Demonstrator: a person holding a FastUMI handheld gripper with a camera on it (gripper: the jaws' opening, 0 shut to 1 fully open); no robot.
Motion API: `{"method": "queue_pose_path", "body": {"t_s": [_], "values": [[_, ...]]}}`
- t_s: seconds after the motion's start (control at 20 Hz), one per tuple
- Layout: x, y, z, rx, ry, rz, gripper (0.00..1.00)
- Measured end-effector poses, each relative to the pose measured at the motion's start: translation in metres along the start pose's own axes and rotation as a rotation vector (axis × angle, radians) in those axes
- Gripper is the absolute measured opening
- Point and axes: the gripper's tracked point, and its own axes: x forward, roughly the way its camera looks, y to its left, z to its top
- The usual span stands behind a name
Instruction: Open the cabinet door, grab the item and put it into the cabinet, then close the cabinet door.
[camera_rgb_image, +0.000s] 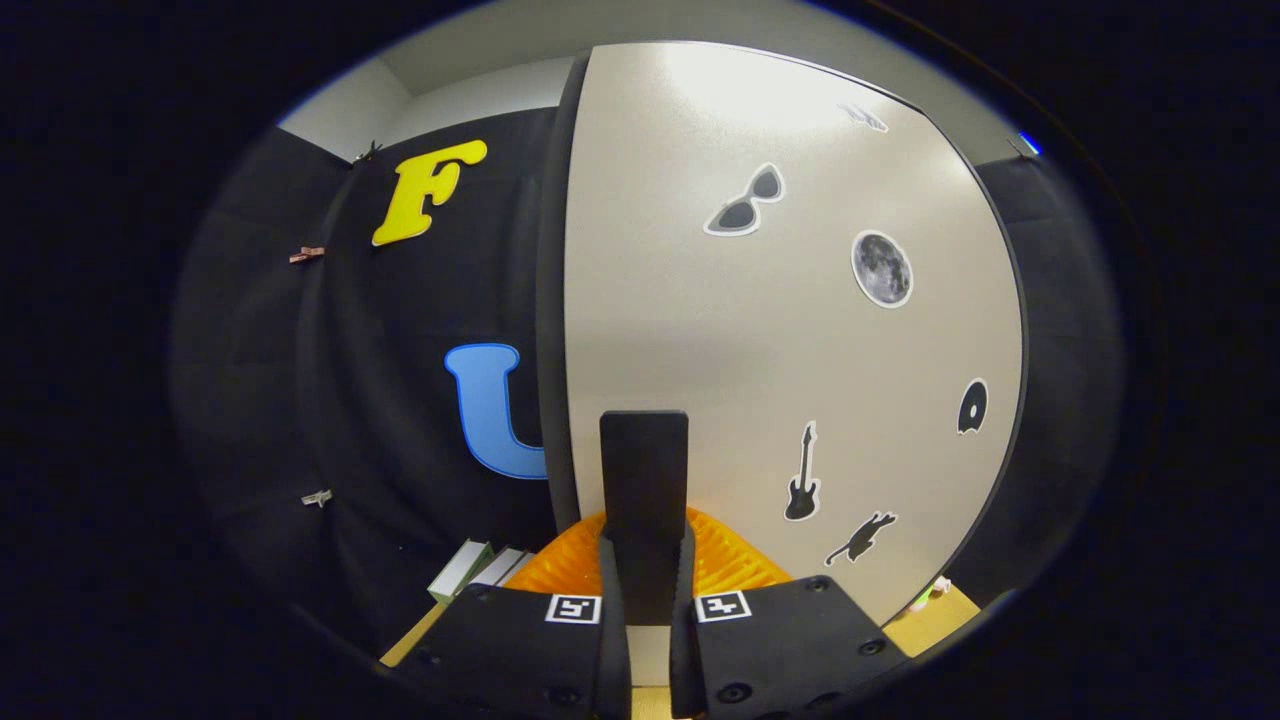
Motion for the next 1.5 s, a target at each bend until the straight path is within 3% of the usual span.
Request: {"method": "queue_pose_path", "body": {"t_s": [0.65, 0.95, 1.5], "values": [[-0.05, -0.016, 0.006, 0.019, -0.012, 0.15, 0.19], [-0.063, -0.029, 0.006, 0.024, -0.005, 0.141, 0.19], [-0.078, -0.055, 0.007, 0.021, -0.01, 0.043, 0.18]]}}
